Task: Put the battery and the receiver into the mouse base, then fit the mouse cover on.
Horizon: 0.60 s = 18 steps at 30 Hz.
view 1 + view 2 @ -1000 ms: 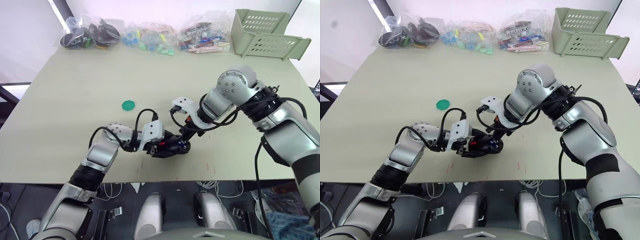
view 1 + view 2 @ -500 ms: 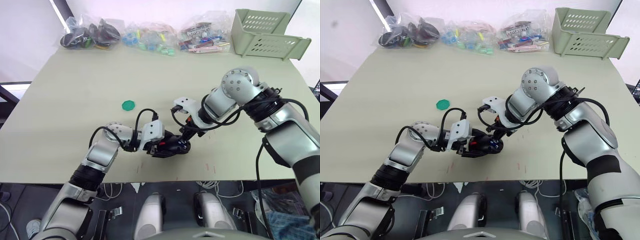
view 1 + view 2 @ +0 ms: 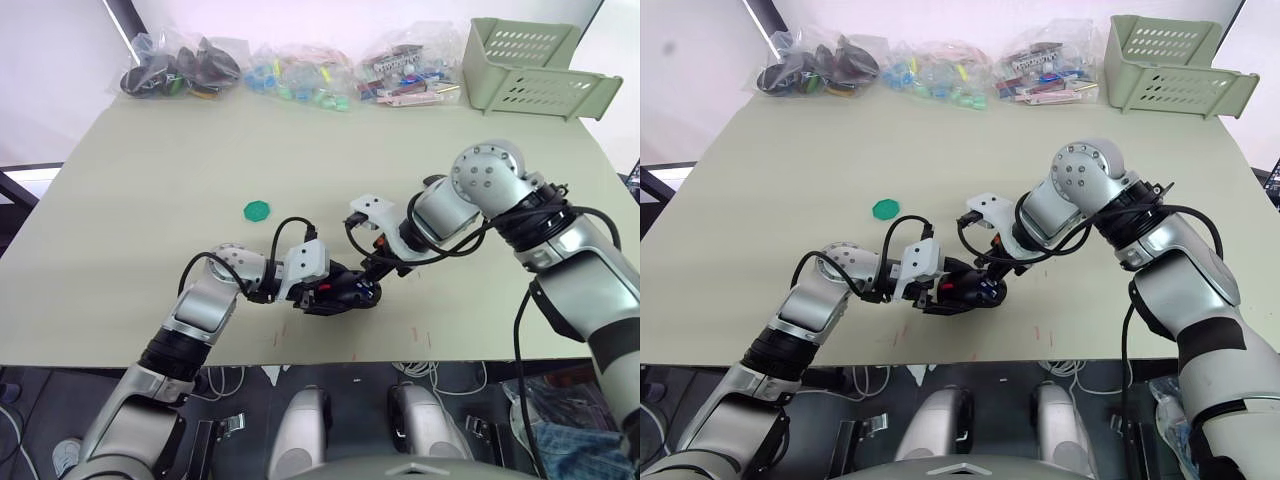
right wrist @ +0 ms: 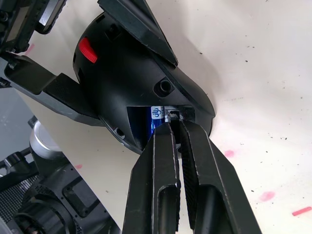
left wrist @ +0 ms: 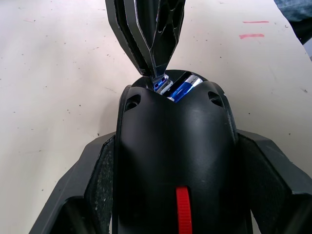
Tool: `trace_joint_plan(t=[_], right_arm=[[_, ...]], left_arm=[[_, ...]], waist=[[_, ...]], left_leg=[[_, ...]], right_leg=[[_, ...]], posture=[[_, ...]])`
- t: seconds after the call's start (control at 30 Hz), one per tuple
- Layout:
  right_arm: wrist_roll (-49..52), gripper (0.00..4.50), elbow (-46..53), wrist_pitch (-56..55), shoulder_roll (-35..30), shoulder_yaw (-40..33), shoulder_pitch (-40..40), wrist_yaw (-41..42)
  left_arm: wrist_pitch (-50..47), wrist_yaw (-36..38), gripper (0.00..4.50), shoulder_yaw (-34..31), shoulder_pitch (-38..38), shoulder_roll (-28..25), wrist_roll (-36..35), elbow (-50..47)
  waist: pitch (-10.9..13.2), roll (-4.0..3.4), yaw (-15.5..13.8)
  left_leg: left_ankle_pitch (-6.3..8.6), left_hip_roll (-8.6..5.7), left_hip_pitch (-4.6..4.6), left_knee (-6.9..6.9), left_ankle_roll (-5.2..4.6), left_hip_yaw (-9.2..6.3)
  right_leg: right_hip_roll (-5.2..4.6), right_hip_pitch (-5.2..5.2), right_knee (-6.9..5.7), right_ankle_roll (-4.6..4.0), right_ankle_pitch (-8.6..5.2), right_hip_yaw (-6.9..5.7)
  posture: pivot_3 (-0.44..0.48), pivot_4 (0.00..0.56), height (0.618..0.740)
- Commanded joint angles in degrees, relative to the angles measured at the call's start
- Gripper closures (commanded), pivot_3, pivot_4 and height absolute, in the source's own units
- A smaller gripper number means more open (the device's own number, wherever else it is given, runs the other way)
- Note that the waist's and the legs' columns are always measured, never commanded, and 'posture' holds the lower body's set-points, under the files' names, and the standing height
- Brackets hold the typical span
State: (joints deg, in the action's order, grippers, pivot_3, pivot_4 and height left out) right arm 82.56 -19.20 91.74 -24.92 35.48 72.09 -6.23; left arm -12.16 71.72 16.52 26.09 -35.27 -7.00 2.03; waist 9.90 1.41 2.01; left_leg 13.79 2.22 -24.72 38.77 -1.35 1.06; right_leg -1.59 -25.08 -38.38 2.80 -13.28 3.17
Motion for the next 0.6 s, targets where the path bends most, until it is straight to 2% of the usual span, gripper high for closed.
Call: trace_joint_plan(t=[0.03,0.6], right_arm=[[-0.29,4.50,1.96,0.76,0.32,0.37,-0.78,0.41],[-5.78,4.50,2.47,0.76,-0.14,1.12,0.80,4.57]], left_arm=[[-0.15,-0.84,1.26,0.23,1.30,0.64,0.26,0.43],[0.05,-0.88,1.26,0.21,1.51,0.97,0.53,0.87]], waist=[[0.00,0.00,0.00],[0.00,0.00,-0.02]], left_leg=[[0.00,0.00,0.00,0.00,0.00,0.00],[0.00,0.00,-0.01,0.00,0.00,0.00]], right_leg=[[0.00,0.00,0.00,0.00,0.00,0.00],[0.00,0.00,0.03,0.00,0.00,0.00]], posture=[[0.000,0.150,0.740],[0.000,0.150,0.740]])
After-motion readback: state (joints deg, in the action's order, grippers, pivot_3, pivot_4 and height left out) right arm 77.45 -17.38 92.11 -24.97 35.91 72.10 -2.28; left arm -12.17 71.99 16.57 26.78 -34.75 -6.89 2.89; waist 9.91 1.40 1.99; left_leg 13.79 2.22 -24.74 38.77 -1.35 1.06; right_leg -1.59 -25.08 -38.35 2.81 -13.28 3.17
